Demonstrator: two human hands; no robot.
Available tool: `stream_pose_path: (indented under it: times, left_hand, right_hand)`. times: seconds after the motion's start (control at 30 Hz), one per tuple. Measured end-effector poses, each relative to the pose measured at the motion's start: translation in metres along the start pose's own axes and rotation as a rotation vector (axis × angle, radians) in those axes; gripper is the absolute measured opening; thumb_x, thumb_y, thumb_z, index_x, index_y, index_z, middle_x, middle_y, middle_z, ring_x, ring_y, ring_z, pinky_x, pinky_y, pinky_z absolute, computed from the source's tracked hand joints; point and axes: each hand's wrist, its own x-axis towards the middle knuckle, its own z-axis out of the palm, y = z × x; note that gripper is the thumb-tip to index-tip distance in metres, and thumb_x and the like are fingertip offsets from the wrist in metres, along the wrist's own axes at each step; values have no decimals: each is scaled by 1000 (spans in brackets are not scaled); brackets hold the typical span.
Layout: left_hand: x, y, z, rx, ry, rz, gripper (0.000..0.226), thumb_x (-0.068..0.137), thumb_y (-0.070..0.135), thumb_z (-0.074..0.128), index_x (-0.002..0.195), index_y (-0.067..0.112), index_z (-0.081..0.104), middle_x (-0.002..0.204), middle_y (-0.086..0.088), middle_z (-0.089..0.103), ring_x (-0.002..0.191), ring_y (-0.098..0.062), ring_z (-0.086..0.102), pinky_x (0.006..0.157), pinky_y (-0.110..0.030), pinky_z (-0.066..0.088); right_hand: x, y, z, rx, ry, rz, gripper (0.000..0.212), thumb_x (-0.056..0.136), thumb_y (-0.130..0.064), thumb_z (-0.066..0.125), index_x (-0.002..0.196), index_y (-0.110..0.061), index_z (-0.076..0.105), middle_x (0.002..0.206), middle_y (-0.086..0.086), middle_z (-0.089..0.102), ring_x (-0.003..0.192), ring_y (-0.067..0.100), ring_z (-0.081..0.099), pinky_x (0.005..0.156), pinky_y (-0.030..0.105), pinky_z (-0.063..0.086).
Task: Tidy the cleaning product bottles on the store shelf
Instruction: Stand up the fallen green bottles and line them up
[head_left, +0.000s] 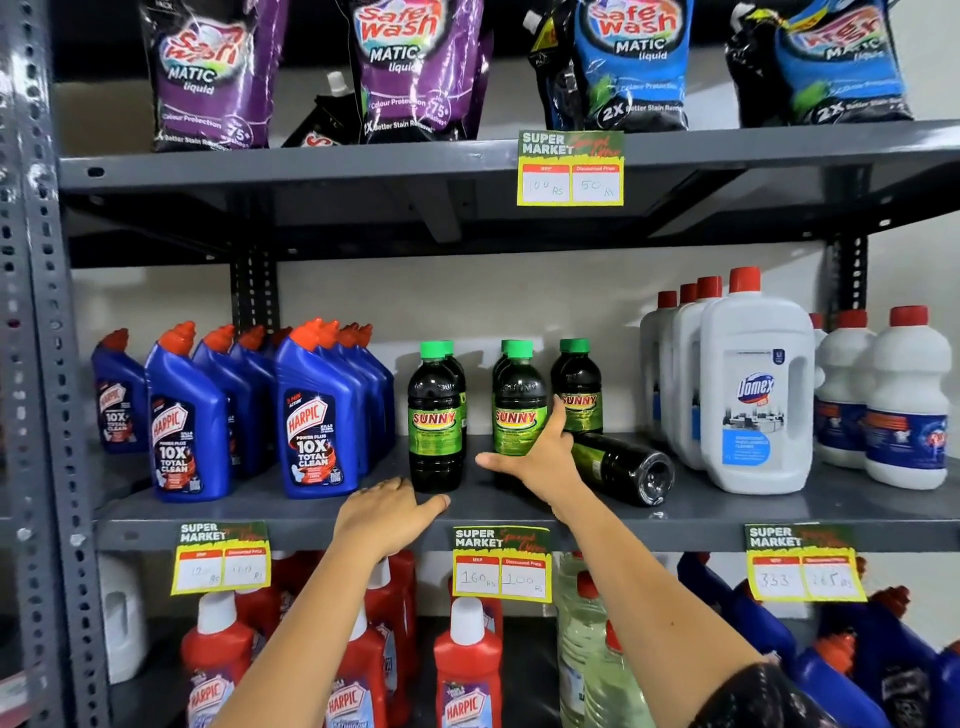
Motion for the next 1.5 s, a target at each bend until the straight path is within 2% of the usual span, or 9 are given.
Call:
stream_pose_path:
  times: [0.23, 0.47, 0.63, 0.73, 1.0, 1.13, 1.23, 1.43, 1.5]
  left_hand:
    - [0, 0, 0, 0, -18, -4, 79, 86, 70, 21, 147, 21, 32, 155, -4, 33, 140, -22, 35, 109, -38, 32]
    - [1, 1, -1, 12, -20, -9, 76, 88, 67, 23, 145, 18, 35, 154, -5, 35, 139, -22, 36, 108, -38, 33]
    - [1, 0, 0, 17, -14, -10, 78, 88, 68, 22, 145, 17, 36, 154, -6, 34, 139, -22, 36, 108, -38, 33]
    - [0, 1, 1, 12, -8, -5, 77, 88, 68, 22, 145, 18, 35, 156, -6, 32, 141, -22, 34, 110, -38, 31]
    - [1, 0, 2, 19, 4, 1, 77, 88, 68, 20, 146, 18, 35, 156, -5, 31, 141, -21, 33, 108, -39, 30]
    - [1, -1, 2, 21, 4, 1, 77, 88, 68, 19, 146, 19, 36, 156, -4, 32, 141, -21, 33, 108, -39, 30]
    - [2, -1, 2, 25, 4, 2, 77, 88, 68, 19, 145, 18, 37, 156, -4, 32, 141, -21, 33, 108, -38, 30]
    - [2, -1, 2, 29, -5, 2, 79, 88, 69, 18, 146, 19, 35, 157, -5, 29, 142, -21, 32, 110, -39, 29]
    - [1, -1, 2, 30, -6, 1, 79, 88, 69, 17, 147, 19, 34, 157, -5, 28, 142, -21, 31, 110, -39, 29]
  right_hand:
    - [-4, 3, 2, -174, 42, -92, 128, 71, -19, 82, 150, -21, -19, 125, 16, 62, 117, 34, 58, 101, 43, 46]
    - [-11, -16, -27, -487, 356, -261, 107, 76, -47, 71, 153, -16, 2, 152, 22, 25, 140, 39, 24, 112, 54, 25]
    - [32, -25, -85, -908, -252, 226, 129, 53, -58, 81, 153, -18, 10, 153, 15, 36, 138, 37, 37, 112, 51, 33]
    - [42, -8, -91, -882, -404, 244, 116, 29, -59, 83, 132, -18, 49, 134, 6, 59, 115, 29, 58, 99, 45, 48]
    - [6, 6, -82, -438, 191, 34, 88, 62, -52, 78, 133, -24, 33, 125, 8, 58, 125, 32, 46, 99, 47, 33]
    - [16, 28, -76, 69, 154, 18, 90, 55, -41, 90, 128, -28, 38, 130, 3, 45, 118, 21, 49, 104, 45, 41]
    - [20, 35, -88, 275, 33, 16, 68, 73, -14, 81, 126, -24, 40, 116, 7, 61, 98, 16, 62, 82, 28, 51]
    - [20, 44, -92, 184, 40, 78, 128, 50, -37, 95, 147, -42, 12, 136, 3, 50, 126, 24, 50, 110, 45, 39]
    - [16, 40, -93, 208, 36, 86, 129, 58, -17, 92, 152, -32, 4, 129, 2, 52, 119, 21, 51, 110, 40, 36]
